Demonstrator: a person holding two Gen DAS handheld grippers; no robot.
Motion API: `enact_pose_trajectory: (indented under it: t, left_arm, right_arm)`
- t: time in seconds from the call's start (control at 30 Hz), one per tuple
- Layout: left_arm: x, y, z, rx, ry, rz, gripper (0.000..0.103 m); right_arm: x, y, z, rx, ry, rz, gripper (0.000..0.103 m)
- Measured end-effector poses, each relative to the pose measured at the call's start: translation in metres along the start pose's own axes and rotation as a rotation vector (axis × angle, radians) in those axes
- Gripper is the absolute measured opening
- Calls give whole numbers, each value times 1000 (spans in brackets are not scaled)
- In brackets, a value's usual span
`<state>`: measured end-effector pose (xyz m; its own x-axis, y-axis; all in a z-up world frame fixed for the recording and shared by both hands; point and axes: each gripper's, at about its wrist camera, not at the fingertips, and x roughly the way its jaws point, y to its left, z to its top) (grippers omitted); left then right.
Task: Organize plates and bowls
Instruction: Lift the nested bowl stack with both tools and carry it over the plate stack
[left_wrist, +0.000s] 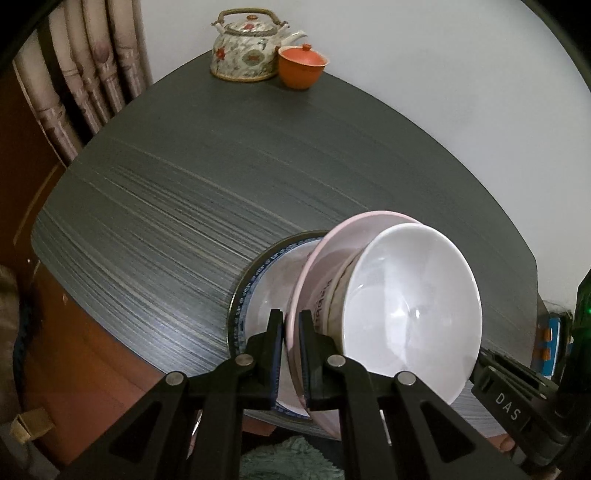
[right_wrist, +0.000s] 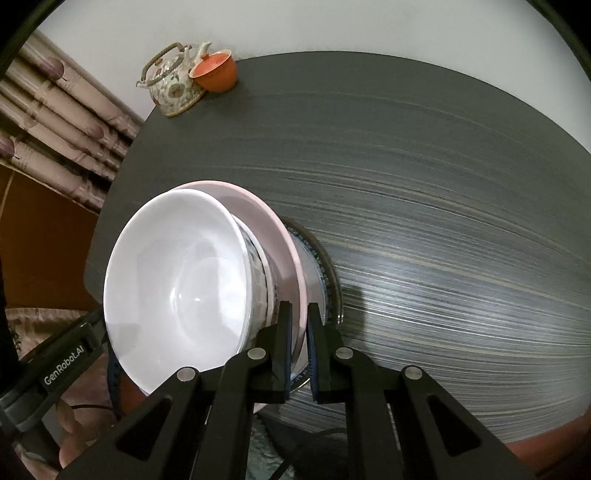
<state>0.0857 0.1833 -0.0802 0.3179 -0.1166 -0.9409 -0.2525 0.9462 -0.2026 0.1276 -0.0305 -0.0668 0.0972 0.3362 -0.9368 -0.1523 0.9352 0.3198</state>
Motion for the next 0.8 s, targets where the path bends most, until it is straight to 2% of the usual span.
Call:
enact_pose_trajectory:
  t: [0.53,0.8]
  left_arm:
    - [4,7,9,-15,21,-4,6]
    - [1,4,7,-14,6,0,6]
  right_arm:
    - [17,3,-1,9,30,-12,11]
    - [18,3,-2,4,24,-16,11]
